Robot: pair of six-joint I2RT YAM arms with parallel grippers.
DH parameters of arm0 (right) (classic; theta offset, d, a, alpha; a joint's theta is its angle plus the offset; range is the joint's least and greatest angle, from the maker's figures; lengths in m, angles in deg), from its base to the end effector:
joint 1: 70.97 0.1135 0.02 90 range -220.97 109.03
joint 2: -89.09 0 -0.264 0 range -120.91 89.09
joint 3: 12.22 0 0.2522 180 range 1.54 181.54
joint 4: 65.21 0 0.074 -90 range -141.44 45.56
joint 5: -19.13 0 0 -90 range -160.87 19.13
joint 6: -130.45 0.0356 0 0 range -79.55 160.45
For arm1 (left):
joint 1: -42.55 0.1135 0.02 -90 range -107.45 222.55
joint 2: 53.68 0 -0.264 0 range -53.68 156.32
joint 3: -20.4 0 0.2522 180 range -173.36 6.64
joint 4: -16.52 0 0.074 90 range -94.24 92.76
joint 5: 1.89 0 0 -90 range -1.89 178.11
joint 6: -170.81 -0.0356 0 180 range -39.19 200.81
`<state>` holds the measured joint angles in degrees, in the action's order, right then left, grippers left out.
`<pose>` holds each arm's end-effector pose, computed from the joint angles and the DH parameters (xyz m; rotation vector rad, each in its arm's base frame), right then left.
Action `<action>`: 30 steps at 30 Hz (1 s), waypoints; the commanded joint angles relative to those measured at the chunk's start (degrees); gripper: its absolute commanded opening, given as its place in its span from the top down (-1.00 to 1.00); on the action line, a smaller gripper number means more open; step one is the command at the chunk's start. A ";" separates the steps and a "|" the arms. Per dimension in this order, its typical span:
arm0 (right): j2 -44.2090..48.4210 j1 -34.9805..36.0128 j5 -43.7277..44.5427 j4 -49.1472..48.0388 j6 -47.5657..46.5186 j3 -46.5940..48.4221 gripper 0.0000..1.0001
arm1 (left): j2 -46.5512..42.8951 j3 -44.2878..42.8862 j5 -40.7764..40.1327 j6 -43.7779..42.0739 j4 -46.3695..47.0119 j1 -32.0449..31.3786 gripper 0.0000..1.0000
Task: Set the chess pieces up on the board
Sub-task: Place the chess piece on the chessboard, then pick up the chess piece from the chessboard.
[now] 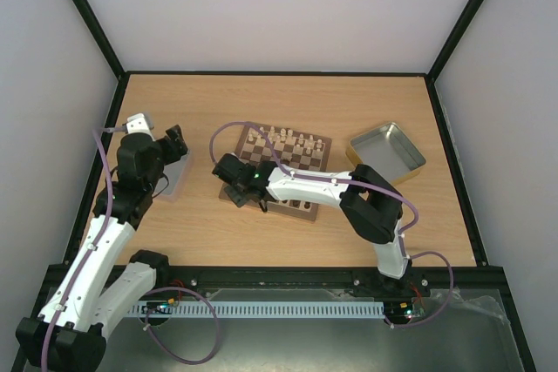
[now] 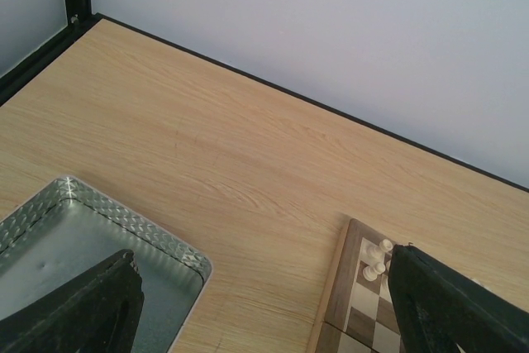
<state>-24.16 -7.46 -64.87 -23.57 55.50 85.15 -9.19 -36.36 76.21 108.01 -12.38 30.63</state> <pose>0.1931 0.3792 0.1948 -1.0361 2.3993 0.3759 0.1800 -0.0305 0.3210 -0.3901 1.8227 -0.2810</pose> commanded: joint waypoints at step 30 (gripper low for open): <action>3.15 -12.23 -1.57 8.30 17.41 -0.24 0.22 | -0.29 1.58 2.75 -0.50 1.60 0.63 -0.67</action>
<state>-17.75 -20.18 -63.69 -19.28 70.84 84.91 -9.19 -35.60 78.46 108.01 -11.77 30.95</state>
